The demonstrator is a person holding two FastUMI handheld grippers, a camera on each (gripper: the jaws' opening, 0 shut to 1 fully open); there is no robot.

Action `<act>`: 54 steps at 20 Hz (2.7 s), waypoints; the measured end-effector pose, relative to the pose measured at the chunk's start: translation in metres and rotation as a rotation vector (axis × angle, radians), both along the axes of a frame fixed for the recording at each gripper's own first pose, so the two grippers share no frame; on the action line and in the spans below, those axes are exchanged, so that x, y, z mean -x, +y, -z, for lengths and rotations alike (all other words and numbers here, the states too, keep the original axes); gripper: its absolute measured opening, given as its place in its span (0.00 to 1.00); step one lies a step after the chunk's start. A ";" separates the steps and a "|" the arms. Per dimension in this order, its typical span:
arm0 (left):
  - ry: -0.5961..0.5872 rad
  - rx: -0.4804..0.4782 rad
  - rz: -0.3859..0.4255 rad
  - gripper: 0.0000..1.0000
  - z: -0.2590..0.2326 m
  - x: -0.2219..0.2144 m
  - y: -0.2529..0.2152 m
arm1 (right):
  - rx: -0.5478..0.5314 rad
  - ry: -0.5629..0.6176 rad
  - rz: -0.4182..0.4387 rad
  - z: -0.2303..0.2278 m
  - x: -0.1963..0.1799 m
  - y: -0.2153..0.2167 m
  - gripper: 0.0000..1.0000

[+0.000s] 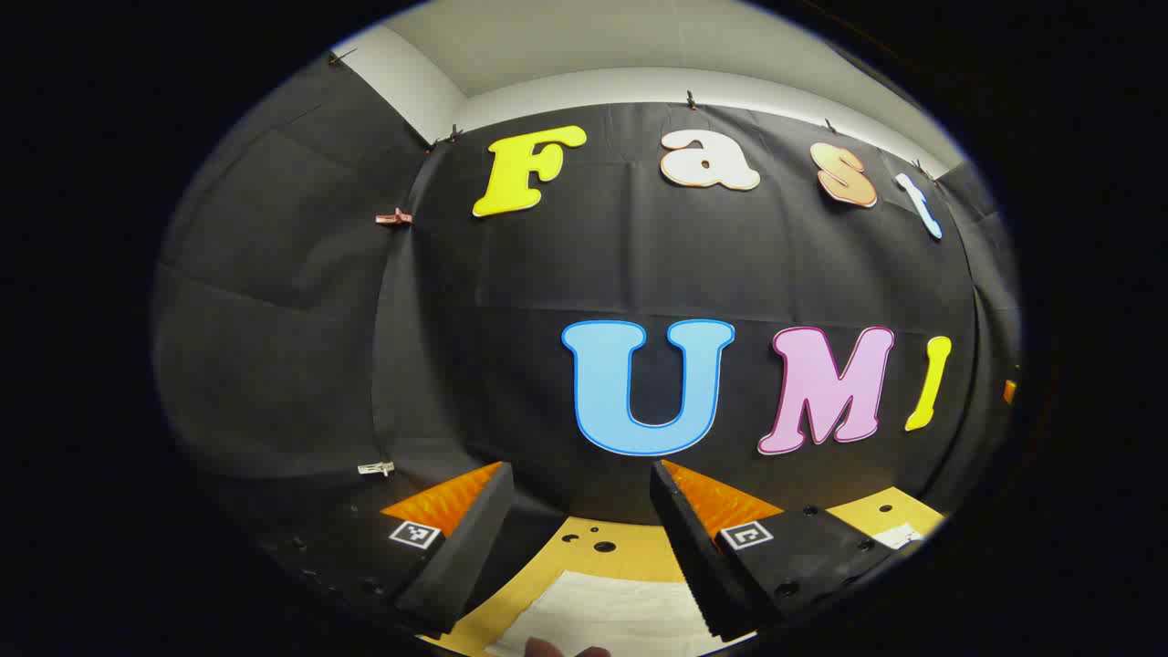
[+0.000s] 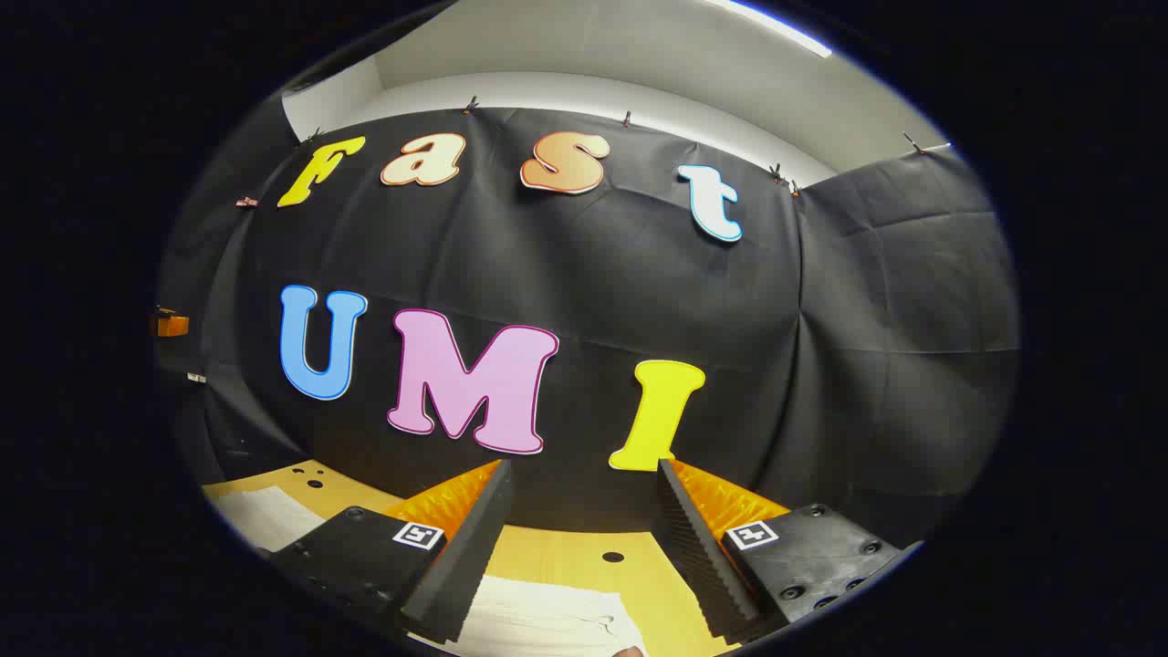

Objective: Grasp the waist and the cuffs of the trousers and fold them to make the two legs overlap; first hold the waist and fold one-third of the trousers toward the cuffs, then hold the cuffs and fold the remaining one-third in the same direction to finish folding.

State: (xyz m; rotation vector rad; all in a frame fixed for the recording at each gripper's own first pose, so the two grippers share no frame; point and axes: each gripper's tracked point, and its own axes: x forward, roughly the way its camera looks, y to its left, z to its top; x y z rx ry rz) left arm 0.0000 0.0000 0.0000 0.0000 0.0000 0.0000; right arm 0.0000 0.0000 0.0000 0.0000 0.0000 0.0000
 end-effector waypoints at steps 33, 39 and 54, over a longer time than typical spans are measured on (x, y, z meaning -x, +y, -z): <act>0.485 -1.377 0.794 0.95 0.435 0.118 0.035 | 1.051 0.536 -0.468 0.324 0.146 0.015 0.95; 0.521 -1.549 0.864 0.95 0.472 0.085 0.048 | 1.047 0.543 -0.449 0.325 0.147 0.022 0.95; 0.548 -1.612 0.715 0.06 0.504 0.013 0.043 | 1.185 0.653 -0.612 0.407 0.143 0.007 0.95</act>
